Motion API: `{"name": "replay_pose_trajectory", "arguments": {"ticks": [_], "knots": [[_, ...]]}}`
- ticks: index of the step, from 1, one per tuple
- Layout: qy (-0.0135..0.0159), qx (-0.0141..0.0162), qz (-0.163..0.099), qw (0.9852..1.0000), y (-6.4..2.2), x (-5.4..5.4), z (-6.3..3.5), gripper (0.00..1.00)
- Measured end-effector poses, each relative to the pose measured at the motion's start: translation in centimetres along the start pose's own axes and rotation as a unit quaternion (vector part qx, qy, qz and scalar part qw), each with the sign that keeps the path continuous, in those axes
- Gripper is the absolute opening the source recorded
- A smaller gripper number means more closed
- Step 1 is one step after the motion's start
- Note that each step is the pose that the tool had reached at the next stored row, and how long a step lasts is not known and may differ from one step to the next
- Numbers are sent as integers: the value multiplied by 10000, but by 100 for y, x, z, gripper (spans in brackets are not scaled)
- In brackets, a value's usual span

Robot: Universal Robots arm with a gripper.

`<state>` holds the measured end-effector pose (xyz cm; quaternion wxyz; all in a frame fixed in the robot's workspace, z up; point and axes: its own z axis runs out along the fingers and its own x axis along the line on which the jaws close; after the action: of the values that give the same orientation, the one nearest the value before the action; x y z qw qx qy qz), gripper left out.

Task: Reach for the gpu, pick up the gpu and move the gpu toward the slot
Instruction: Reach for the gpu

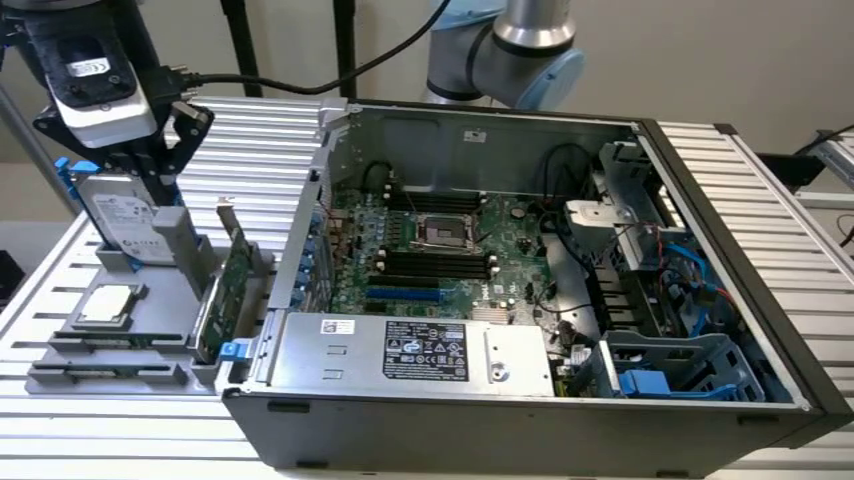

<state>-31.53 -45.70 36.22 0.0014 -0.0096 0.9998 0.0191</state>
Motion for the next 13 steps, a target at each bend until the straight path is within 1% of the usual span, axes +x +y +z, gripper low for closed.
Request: {"name": "replay_pose_trajectory", "arguments": {"ticks": [3,7,9,13], "knots": [[-9,3,-1,10000,-41,-72,42,11],[-19,14,-1,10000,-85,-136,92,11],[-19,18,-1,10000,-97,-153,103,11],[-19,17,0,10000,-97,-153,104,11]]}}
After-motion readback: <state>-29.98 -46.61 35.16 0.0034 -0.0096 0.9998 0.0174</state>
